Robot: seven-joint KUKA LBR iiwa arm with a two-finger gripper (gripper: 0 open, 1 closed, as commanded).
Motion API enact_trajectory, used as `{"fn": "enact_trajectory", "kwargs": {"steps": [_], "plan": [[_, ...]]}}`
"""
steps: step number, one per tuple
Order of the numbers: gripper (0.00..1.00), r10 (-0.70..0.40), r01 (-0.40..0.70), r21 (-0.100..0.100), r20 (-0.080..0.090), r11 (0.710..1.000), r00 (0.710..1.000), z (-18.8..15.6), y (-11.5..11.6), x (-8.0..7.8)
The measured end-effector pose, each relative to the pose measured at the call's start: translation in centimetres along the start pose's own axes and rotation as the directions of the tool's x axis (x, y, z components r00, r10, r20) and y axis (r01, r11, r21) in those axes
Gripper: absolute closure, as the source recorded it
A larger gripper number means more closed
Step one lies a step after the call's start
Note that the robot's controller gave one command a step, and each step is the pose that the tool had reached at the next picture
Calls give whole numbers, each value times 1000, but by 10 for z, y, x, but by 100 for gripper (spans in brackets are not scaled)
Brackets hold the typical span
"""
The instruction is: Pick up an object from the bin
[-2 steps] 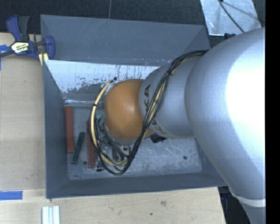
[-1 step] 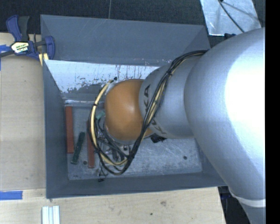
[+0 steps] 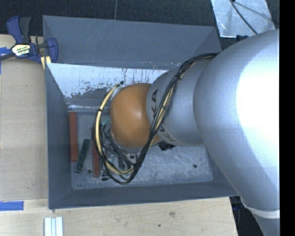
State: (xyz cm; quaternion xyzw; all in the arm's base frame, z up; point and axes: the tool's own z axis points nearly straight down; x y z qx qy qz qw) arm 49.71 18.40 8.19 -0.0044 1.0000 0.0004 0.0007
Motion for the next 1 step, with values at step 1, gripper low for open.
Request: {"fn": "enact_trajectory", "kwargs": {"steps": [1], "plan": [[0, 0, 0, 0, 0, 1000, 1000, 0, 0, 0]]}}
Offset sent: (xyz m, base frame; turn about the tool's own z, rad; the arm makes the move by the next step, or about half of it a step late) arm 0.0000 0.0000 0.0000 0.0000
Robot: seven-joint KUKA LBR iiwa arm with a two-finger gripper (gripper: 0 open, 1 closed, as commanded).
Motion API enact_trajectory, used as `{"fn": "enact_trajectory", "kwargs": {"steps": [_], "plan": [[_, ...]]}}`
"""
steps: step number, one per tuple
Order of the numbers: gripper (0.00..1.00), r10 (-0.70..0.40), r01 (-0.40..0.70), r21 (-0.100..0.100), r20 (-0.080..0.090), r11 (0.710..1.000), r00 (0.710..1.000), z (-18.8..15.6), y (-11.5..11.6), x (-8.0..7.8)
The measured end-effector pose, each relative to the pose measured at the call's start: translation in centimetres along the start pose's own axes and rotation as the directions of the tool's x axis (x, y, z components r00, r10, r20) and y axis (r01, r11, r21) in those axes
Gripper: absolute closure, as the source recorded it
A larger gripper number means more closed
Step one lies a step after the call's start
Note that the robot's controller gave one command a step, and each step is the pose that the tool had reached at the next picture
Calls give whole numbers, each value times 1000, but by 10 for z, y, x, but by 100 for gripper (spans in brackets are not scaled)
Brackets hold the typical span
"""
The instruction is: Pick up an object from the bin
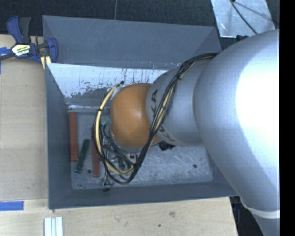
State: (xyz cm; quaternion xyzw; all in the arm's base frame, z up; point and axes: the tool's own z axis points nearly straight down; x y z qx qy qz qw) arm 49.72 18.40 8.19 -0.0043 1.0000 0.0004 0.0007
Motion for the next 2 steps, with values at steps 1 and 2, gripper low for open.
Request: {"fn": "enact_trajectory", "kwargs": {"steps": [1, 2], "plan": [[100, 0, 0, 0, 0, 1000, 1000, 0, 0, 0], [100, -229, 229, 0, 4, 973, 973, 12, -9, -42]]}}
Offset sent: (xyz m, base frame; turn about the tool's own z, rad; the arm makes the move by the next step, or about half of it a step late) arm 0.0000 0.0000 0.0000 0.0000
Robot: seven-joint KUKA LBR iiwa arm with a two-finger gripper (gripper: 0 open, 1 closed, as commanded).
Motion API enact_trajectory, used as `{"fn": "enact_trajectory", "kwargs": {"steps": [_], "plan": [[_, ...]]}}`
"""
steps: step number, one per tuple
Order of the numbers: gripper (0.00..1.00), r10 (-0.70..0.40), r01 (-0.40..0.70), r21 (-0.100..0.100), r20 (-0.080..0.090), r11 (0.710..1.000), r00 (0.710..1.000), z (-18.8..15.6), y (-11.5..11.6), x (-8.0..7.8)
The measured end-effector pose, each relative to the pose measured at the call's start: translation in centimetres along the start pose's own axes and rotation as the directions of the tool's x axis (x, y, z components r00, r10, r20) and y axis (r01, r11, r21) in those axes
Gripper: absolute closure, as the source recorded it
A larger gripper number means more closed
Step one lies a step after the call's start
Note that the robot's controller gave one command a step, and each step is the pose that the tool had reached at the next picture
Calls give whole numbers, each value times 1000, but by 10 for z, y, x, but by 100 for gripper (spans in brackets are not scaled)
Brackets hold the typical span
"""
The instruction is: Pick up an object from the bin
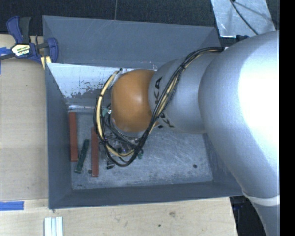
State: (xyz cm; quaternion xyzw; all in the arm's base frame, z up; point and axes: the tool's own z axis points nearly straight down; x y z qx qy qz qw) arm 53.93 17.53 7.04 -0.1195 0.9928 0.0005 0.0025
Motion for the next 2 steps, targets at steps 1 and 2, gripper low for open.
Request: {"fn": "enact_trajectory", "kwargs": {"steps": [1, 2], "plan": [[100, -343, 343, -2, -4, 939, 939, 0, 11, 48], [100, -31, 31, -1, 1, 1000, 1000, -36, 26, 27]]}}
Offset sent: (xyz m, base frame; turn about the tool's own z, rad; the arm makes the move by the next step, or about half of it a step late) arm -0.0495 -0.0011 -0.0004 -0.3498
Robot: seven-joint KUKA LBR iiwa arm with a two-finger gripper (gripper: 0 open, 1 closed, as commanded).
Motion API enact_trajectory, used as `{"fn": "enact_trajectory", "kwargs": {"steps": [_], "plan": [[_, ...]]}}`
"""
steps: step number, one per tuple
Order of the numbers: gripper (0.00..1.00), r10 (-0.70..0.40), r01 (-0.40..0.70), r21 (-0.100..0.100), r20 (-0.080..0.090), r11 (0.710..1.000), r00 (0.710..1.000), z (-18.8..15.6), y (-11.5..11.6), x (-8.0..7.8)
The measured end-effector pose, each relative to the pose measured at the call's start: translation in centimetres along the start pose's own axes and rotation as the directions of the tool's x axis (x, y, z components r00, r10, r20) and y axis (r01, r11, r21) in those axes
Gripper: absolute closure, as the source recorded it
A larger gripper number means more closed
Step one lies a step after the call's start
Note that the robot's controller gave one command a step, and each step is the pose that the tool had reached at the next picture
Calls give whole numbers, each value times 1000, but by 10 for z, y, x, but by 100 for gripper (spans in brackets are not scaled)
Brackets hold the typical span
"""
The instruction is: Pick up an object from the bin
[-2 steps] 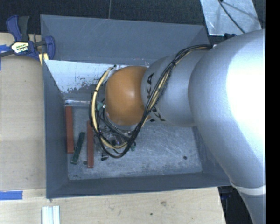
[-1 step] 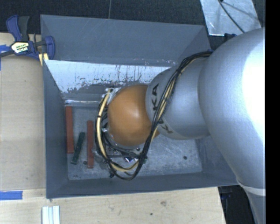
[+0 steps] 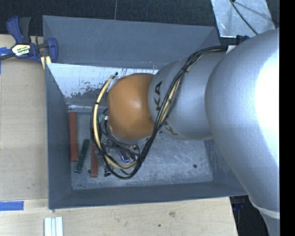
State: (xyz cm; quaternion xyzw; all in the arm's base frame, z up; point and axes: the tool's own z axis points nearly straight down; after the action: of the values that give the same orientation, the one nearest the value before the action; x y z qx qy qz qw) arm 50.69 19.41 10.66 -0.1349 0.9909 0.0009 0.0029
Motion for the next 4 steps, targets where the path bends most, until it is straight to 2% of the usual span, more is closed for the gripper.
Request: {"fn": "enact_trajectory", "kwargs": {"steps": [1, 2, 3, 4], "plan": [[0, 0, 0, 0, -2, 1000, 1000, 1, 0, 1], [0, 149, -149, 2, 1, 989, 989, 24, -41, -75], [0, 49, -49, 5, -6, 999, 999, 37, -113, -29], [0, -424, 424, 0, -2, 906, 906, 36, -175, -27]]}}
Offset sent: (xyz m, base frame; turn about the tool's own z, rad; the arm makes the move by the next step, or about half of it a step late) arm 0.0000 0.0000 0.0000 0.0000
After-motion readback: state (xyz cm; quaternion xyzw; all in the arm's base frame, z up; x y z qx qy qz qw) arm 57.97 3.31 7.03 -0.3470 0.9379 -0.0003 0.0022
